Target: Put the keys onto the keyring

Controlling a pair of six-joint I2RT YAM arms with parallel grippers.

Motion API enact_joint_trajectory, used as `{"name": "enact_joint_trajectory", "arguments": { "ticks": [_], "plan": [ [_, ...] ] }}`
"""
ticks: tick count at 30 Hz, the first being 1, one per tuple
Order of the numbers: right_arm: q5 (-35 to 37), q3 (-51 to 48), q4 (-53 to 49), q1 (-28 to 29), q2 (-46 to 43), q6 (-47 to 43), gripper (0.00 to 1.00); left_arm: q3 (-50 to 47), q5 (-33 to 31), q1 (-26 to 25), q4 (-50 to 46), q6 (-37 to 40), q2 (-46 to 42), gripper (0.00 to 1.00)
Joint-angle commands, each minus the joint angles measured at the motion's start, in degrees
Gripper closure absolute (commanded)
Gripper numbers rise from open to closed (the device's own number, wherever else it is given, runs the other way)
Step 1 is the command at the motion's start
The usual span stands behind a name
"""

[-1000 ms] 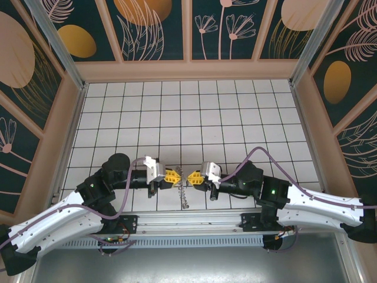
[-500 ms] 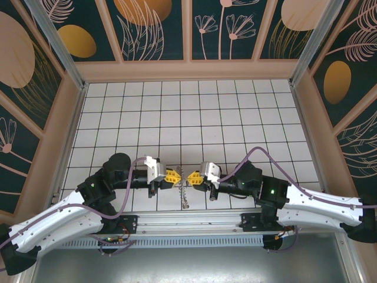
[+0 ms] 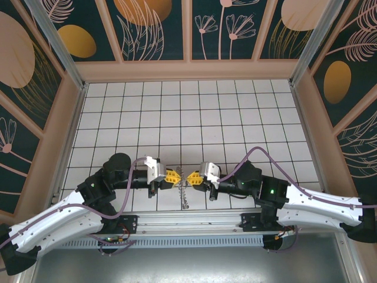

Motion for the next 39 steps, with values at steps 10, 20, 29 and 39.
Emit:
{"name": "enact_joint_trajectory", "arguments": {
  "ticks": [10, 20, 29, 39],
  "plan": [
    [-1.7, 0.3, 3.5, -0.7, 0.4, 0.1, 1.0, 1.9, 0.7, -0.2, 1.1, 0.8, 0.1, 1.0],
    [-1.5, -0.5, 2.1, -0.8, -1.0, 2.0, 1.0, 1.8, 0.3, -0.2, 0.9, 1.0, -0.1, 1.0],
    [-2.7, -0.7, -0.2, -0.8, -2.0, 3.2, 1.0, 1.8, 0.3, -0.2, 1.1, 1.0, 0.1, 1.0],
    [-2.7, -0.5, 1.3, -0.8, -0.8, 2.8, 1.0, 1.9, 0.4, -0.2, 1.1, 0.9, 0.1, 1.0]
  ]
}}
